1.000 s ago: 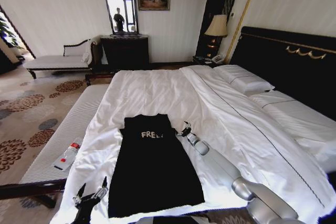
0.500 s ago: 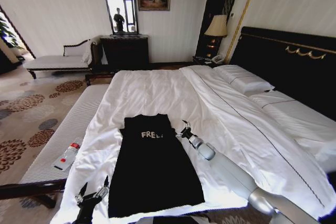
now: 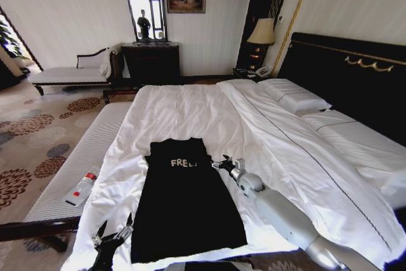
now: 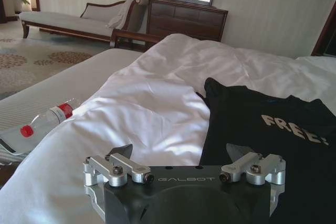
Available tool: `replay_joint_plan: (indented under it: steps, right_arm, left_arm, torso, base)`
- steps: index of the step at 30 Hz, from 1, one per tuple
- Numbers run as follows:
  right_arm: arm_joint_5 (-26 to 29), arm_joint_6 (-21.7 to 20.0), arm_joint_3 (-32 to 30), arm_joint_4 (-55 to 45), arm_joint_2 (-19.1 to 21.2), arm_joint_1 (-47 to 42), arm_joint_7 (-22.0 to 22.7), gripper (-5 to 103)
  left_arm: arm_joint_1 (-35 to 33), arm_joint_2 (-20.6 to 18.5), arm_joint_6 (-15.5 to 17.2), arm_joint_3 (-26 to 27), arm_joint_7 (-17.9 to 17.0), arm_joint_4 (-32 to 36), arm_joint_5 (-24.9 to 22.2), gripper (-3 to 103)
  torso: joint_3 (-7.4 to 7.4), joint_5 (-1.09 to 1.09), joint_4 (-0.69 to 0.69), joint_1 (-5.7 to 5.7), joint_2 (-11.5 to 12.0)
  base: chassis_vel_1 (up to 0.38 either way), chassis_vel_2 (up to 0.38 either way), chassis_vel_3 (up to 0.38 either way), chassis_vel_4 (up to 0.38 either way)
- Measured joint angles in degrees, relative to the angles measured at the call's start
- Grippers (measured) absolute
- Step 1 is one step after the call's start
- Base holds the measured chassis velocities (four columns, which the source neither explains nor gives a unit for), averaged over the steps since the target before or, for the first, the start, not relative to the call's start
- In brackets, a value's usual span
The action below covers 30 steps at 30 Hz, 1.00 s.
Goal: Fold the clothes on the bed.
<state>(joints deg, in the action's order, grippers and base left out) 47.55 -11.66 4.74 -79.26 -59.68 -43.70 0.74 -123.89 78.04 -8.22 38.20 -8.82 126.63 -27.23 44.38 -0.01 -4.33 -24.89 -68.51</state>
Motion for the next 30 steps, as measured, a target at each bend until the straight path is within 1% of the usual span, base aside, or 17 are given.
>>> replay_joint_plan:
  steps: [4,8,9,11,14,17,18,19,20,23,24,25,26,30]
  right_arm:
    - [0.9,0.0,0.1,1.8,-1.4,1.0,-1.2,97]
    - [-0.3,0.6,1.5,5.5,-3.5,2.7,-2.1,97]
    - [-0.3,0.6,1.5,5.5,-3.5,2.7,-2.1,97]
    - [-1.2,1.0,2.3,7.9,-4.3,3.7,-2.7,93]
    - [-1.7,1.2,2.7,9.6,-4.9,4.4,-3.1,91]
    - [-2.0,1.5,3.4,12.8,-6.0,5.7,-3.2,76]
    - [-2.1,1.5,3.5,13.1,-6.0,5.8,-3.2,76]
    - [-2.4,1.6,4.0,14.1,-6.1,6.2,-3.3,70]
    - [-2.4,1.6,4.0,14.1,-6.1,6.2,-3.3,70]
    - [-2.5,1.8,4.1,14.7,-6.2,6.5,-3.2,53]
    - [-2.5,1.8,4.1,14.7,-6.2,6.5,-3.1,53]
    - [-2.5,1.8,4.1,14.7,-6.2,6.5,-3.1,48]
    - [-2.5,1.8,4.1,14.7,-6.2,6.5,-3.1,48]
    - [-2.9,2.2,4.4,14.7,-6.0,6.3,-3.3,27]
  left_arm:
    - [-0.3,0.0,-0.1,0.4,0.0,0.1,0.0,100]
    - [-0.5,0.1,-0.3,0.7,0.1,0.1,-0.1,100]
    - [-0.5,0.1,-0.3,0.7,0.1,0.1,-0.1,100]
    - [-0.5,0.1,-0.3,1.0,0.1,0.2,-0.2,100]
    - [-0.7,0.1,-0.3,1.4,0.2,0.3,-0.5,100]
    - [-1.0,0.1,-0.5,2.4,0.5,0.2,-1.1,100]
    - [-1.1,0.1,-0.5,2.5,0.6,0.1,-1.2,100]
    - [-1.2,0.1,-0.6,2.8,0.7,0.1,-1.5,100]
    - [-1.2,0.1,-0.6,2.8,0.7,0.1,-1.5,100]
    - [-1.2,0.2,-0.6,3.2,0.8,0.0,-1.8,100]
    - [-1.2,0.3,-0.6,3.2,0.8,-0.1,-1.9,100]
    - [-1.2,0.3,-0.7,3.2,0.9,-0.2,-2.0,100]
    - [-1.2,0.3,-0.7,3.2,0.9,-0.2,-2.0,100]
    - [-1.1,0.4,-0.7,3.1,0.9,-0.4,-2.0,100]
  torso:
    - [0.0,0.0,-0.02,0.0,0.0]
    - [0.0,0.0,0.0,0.0,0.0]
    - [0.0,0.0,0.0,0.0,0.0]
    - [0.0,0.0,-0.02,0.0,0.0]
    - [0.0,0.0,-0.02,0.0,0.0]
    - [0.0,0.01,-0.01,0.0,0.0]
    - [0.0,0.01,-0.01,0.0,0.0]
    - [0.0,0.0,-0.01,0.0,0.0]
    - [0.0,0.0,-0.01,0.0,0.0]
    - [0.0,0.0,-0.02,0.0,0.0]
    - [0.0,0.0,-0.02,0.0,0.0]
    - [0.0,0.01,-0.01,0.0,0.0]
    - [0.0,0.01,-0.01,0.0,0.0]
    - [0.0,0.0,-0.01,0.0,0.0]
  base:
    - [0.0,0.0,0.0,0.0]
    - [0.0,0.0,0.0,0.0]
    - [0.0,0.0,0.0,0.0]
    - [0.0,0.0,0.0,0.0]
    - [0.0,0.0,0.0,0.0]
    - [0.0,0.0,0.0,0.0]
    - [0.0,0.0,0.0,0.0]
    - [0.0,0.0,0.0,0.0]
    - [0.0,0.0,0.0,0.0]
    - [0.0,0.0,0.0,0.0]
    - [0.0,0.0,0.0,0.0]
    - [0.0,0.0,0.0,0.0]
    - [0.0,0.0,0.0,0.0]
    - [0.0,0.0,0.0,0.0]
